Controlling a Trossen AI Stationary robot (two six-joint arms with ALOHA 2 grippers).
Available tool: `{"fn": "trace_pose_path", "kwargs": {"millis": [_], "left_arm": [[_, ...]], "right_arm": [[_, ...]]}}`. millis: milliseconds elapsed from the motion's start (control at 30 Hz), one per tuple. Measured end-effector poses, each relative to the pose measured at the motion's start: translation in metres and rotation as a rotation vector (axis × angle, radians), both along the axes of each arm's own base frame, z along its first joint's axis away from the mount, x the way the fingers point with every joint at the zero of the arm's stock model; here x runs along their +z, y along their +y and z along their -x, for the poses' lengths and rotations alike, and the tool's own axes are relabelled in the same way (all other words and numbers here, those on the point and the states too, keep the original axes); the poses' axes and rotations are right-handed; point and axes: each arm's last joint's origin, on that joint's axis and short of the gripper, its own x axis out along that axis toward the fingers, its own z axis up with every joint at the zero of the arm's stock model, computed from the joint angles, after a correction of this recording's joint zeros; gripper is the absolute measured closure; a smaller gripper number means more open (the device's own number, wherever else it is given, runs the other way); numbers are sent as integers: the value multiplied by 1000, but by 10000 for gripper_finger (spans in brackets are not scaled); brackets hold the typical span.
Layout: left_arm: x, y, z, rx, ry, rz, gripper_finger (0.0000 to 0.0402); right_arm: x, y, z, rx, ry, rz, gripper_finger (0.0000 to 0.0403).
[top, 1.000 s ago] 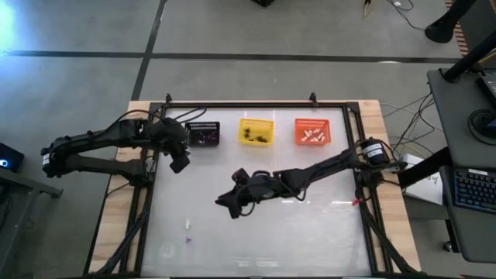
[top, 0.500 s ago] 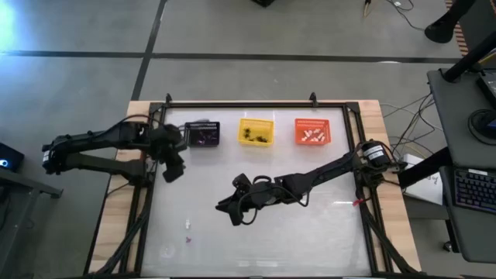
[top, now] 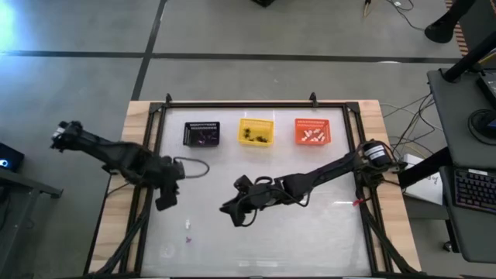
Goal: Sort Halloween decoration
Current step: Put the white skeleton toy into the orange bin
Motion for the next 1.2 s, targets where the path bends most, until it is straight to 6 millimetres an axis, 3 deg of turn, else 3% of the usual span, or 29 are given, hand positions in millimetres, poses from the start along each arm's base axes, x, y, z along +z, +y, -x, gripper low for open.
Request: {"fn": "trace_pose_path", "kwargs": {"millis": [400,633,967,1200], "left_arm": [[-19,-36,-8,133,152,9,317],[-33,-57,-18,257,205,41,317],[-53,-81,-32,504,279,117,317],[-77,-95,-48,603,349,142,317]], "right_arm": [[16,9,8,18,73,2,296],[35,7,13,50,174,124,296],[62,-3,35,121,472,306,296],[81,-5,39,174,470,392,296]]}}
